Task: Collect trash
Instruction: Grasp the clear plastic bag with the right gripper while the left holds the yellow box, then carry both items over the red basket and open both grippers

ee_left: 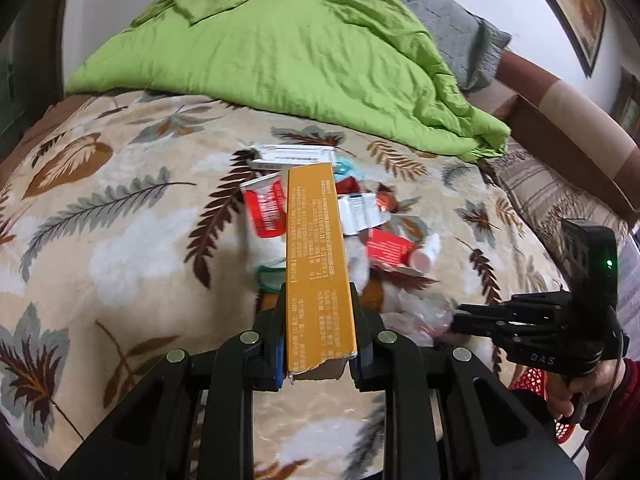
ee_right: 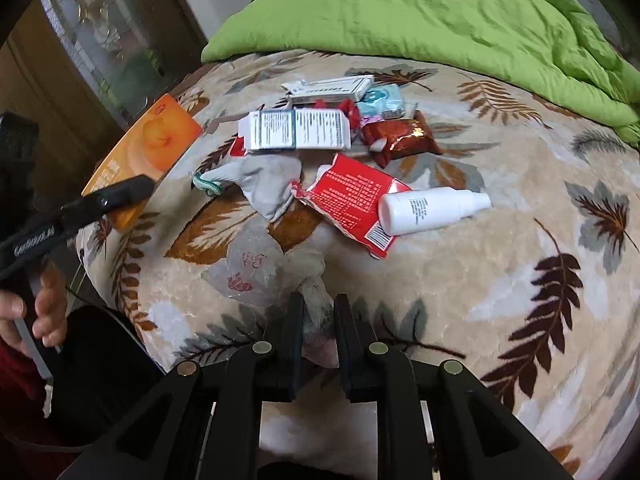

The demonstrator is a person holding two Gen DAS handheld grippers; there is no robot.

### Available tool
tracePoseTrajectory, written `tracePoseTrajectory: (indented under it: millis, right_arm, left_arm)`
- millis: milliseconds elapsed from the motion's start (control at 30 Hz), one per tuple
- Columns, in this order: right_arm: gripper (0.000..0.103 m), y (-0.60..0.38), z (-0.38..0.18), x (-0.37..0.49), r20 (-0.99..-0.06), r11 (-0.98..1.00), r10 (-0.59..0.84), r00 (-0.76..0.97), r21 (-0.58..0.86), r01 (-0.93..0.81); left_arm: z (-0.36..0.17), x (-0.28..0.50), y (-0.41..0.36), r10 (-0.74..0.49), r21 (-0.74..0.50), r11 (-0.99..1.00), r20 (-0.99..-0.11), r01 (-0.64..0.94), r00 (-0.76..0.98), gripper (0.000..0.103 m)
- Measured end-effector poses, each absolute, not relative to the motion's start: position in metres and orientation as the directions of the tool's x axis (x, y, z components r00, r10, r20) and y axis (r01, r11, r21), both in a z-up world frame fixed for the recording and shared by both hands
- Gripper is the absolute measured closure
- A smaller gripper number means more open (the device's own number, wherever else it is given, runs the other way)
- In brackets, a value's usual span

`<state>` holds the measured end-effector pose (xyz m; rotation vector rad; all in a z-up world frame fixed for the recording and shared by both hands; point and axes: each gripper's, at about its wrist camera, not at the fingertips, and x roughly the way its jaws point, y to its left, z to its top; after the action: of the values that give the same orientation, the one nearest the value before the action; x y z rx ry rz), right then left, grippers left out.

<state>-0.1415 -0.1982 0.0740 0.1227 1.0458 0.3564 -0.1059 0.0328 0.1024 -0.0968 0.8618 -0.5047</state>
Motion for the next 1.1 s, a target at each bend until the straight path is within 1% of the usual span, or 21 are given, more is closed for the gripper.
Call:
tracePoseTrajectory:
  millis: [167,300,467,600,700,833,967,1000,1100]
  right_arm:
    - [0.087,-0.196,0.075,-0.144,-0.826,0.942,0.327,0.460,0.248,-0.225]
    - [0.087,-0.206,0.086,-0.152,-0.799,0.946,0.323,0.508,0.271,-0.176]
    - [0.087,-0.235,0.106,-0.193,-0.737,0.932,0.309,0.601,0.361,-0.037]
    - [0.087,-0.267,0.118,-0.248,-0.708,0.907,0.257,0.658,0.412,0.090]
    - [0.087,-0.295,0.121,-0.301,-0.717,0.885,0.166,0.677,0.411,0.219]
    - [0.087,-0.335,0.121,-0.371,-0.741,0.826,0.005,0.672,0.381,0.414]
    - [0.087,-0.369,0.121,-0.424,-0.753,0.751,-0.151,0.640,0.334,0.569]
    - [0.087,-0.376,0.121,-0.433,-0.758,0.733,-0.172,0.629,0.328,0.596]
    - [0.086,-0.386,0.116,-0.446,-0.770,0.707,-0.199,0.606,0.316,0.633]
  left_arm:
    - [0.108,-0.115,0.029,-0.474,-0.284,0.872,-0.693,0.399,0.543,0.081]
    - [0.115,-0.125,0.026,-0.495,-0.290,0.860,-0.677,0.420,0.545,0.081]
    - [0.123,-0.141,0.004,-0.541,-0.286,0.821,-0.669,0.495,0.510,0.081]
    - [0.129,-0.162,-0.035,-0.612,-0.287,0.739,-0.664,0.609,0.430,0.081]
    - [0.132,-0.183,-0.071,-0.661,-0.297,0.661,-0.666,0.690,0.347,0.081]
    - [0.130,-0.225,-0.134,-0.711,-0.318,0.504,-0.680,0.803,0.177,0.081]
    - [0.124,-0.262,-0.188,-0.708,-0.345,0.380,-0.705,0.858,0.030,0.081]
    - [0.122,-0.272,-0.205,-0.698,-0.349,0.340,-0.716,0.873,-0.015,0.081]
    - [0.117,-0.298,-0.239,-0.670,-0.331,0.274,-0.739,0.903,-0.068,0.081]
